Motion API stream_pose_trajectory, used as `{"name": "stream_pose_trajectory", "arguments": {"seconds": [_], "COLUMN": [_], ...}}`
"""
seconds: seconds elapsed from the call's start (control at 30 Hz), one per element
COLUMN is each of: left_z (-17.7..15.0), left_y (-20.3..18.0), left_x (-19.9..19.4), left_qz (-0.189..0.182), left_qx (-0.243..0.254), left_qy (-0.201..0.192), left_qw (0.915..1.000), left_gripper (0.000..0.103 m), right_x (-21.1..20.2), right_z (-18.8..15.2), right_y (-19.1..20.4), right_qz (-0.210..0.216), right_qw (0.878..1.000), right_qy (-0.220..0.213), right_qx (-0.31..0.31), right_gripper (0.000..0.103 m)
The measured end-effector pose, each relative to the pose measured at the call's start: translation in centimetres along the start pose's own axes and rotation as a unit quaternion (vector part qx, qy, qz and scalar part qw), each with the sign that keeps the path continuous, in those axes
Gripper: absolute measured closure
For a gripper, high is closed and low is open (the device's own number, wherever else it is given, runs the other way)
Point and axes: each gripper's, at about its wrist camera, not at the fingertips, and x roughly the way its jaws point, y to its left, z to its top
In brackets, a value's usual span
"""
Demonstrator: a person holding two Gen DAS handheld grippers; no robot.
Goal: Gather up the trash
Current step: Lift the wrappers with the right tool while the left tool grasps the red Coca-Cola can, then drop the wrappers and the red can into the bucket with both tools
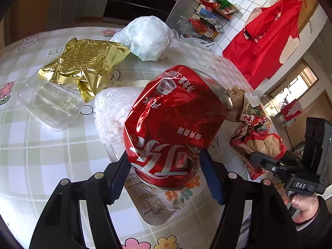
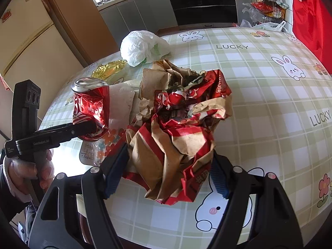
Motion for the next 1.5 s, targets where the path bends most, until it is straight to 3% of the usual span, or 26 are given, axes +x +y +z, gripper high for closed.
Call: {"name": "stream_pose_trajectory", "arguments": {"seconds": [0.17, 0.5, 0.73, 1.07, 1.23, 1.5], "left_z": [-0.3, -1.8, -2.8, -6.3, -10.0, -14.4], "left_y": [-0.1, -0.9, -1.7, -2.1, -1.5, -1.0], "left_x": [-0.5, -4.5, -9.8, -20.3, -24.4, -27.6], "left_qz": [-0.007, -0.02, -0.012, 0.033, 0.054, 0.056], "left_qx": [-0.001, -0.002, -0.005, -0.008, -0.024, -0.045], "left_qy": [-0.005, -0.036, -0.087, -0.164, -0.184, -0.202], "left_qw": [1.0, 0.9991, 0.9961, 0.9859, 0.9812, 0.9768], "left_gripper": [0.048, 0.049, 0.049, 0.049, 0.049, 0.049], "right_x": [-0.5, -2.6, -5.1, -9.6, -11.3, -10.4], "right_z": [0.0, -0.2, -0.6, -2.8, -5.7, -11.0], "right_y": [0.1, 1.1, 2.7, 6.0, 8.0, 11.0], "right_qz": [0.0, 0.009, 0.011, 0.031, 0.047, 0.069], "right_qw": [1.0, 1.0, 0.999, 0.997, 0.997, 0.997], "right_qy": [-0.005, -0.026, -0.044, -0.065, -0.057, 0.003], "right_qx": [0.001, 0.002, -0.008, -0.023, -0.035, -0.035], "right_gripper": [0.03, 0.031, 0.031, 0.03, 0.03, 0.03]}}
